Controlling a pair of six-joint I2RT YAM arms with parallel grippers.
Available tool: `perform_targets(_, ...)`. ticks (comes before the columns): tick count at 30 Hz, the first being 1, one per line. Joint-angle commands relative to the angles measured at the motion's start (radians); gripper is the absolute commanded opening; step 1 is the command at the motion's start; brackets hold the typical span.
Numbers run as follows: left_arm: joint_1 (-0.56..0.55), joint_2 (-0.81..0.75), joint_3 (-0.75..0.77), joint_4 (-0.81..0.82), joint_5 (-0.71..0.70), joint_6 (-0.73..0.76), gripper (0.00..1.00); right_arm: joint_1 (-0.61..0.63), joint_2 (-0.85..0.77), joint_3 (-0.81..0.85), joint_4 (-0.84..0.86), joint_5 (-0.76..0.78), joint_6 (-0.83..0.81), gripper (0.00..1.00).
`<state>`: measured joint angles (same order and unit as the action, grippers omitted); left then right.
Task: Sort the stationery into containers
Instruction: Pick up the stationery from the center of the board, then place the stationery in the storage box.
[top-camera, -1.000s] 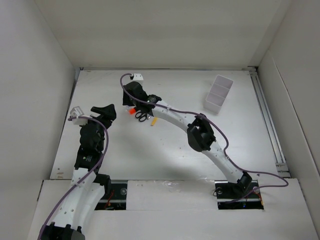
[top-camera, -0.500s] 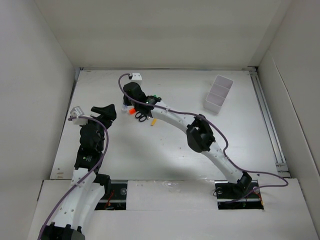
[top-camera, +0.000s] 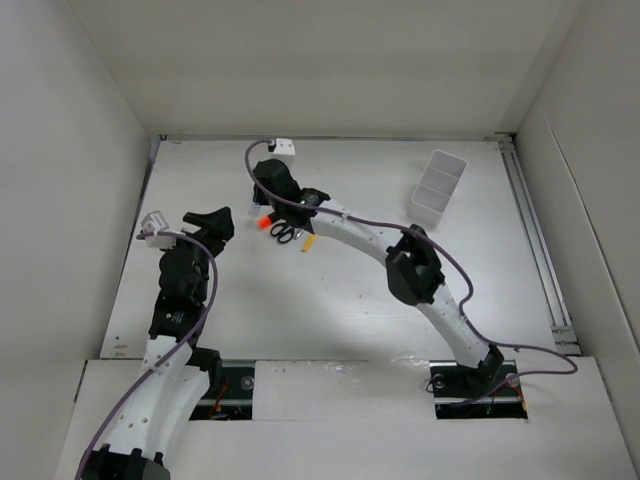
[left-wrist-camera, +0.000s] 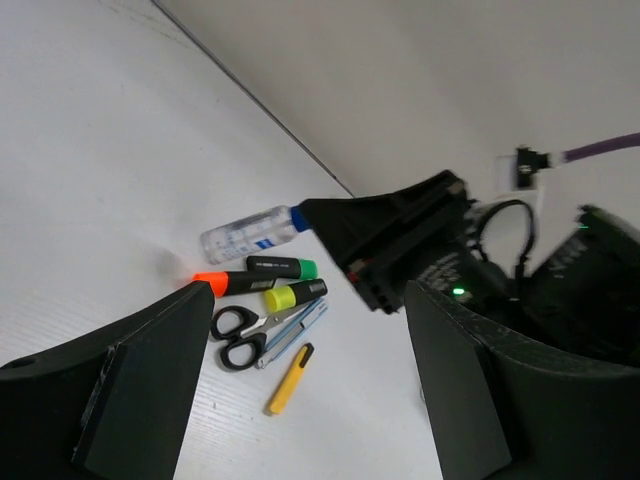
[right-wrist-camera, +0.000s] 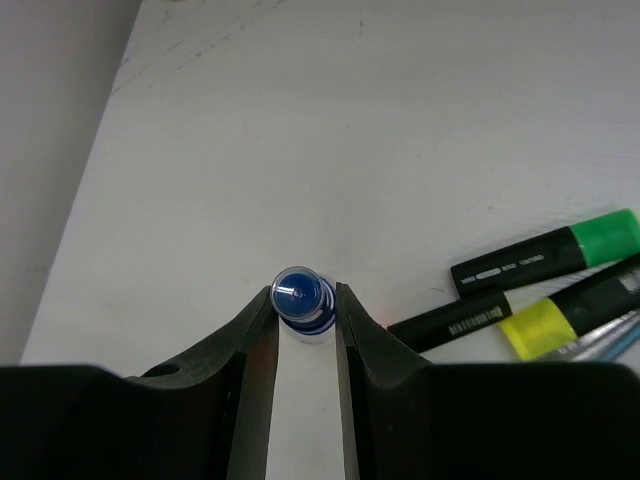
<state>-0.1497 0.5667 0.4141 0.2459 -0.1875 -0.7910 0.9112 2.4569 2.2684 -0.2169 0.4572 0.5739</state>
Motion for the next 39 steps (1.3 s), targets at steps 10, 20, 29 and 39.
perform_targets(10, -0.013, 0.096, -0.009, 0.168, 0.118, 0.076, 0.71, -0.208, -0.600, -0.479, 0.146, 0.181, 0.096, 0.00)
perform_targets(20, -0.013, 0.401, 0.090, 0.196, 0.264, 0.136, 0.64, -0.509, -0.923, -0.969, 0.157, 0.252, 0.267, 0.00)
perform_targets(29, -0.111, 0.550, 0.140, 0.224, 0.220, 0.208, 0.63, -0.634, -0.960, -1.063, 0.157, 0.238, 0.291, 0.00)
perform_targets(39, -0.310, 0.803, 0.325, 0.099, 0.065, 0.269, 0.54, -0.673, -0.960, -1.110, 0.148, 0.267, 0.291, 0.00)
